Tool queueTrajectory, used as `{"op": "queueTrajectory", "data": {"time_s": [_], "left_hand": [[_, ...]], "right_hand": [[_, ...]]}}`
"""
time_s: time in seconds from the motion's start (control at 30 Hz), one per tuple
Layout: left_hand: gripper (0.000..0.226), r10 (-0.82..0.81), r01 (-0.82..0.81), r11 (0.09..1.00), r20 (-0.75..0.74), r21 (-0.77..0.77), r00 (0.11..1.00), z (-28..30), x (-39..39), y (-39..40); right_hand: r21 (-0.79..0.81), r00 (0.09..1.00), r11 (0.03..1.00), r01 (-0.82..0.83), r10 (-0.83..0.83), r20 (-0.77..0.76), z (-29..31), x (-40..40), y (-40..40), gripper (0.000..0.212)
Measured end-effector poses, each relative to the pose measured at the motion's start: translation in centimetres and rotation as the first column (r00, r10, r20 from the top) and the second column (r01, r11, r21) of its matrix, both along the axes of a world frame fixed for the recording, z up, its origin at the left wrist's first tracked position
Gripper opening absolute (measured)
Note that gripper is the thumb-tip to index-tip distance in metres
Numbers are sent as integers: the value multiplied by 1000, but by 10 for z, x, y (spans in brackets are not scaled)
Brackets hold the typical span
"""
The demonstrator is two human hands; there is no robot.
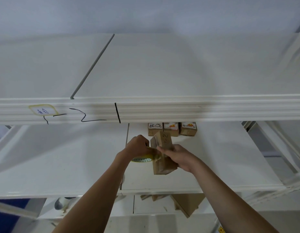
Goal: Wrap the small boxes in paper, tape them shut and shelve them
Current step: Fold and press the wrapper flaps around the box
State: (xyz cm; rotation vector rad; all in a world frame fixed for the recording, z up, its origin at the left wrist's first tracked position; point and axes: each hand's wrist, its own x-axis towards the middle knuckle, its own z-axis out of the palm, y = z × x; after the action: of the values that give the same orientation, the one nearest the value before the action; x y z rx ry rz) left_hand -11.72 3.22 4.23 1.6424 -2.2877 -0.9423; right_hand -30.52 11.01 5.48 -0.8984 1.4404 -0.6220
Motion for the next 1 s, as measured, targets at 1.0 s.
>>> {"op": "queueTrajectory", "data": {"time_s": [1.0], "left_hand": [[57, -23, 16, 990, 51, 137, 998, -10, 22, 0]], "right_hand": [[9, 965, 989, 145, -143, 220, 3, -33, 7, 37]]}}
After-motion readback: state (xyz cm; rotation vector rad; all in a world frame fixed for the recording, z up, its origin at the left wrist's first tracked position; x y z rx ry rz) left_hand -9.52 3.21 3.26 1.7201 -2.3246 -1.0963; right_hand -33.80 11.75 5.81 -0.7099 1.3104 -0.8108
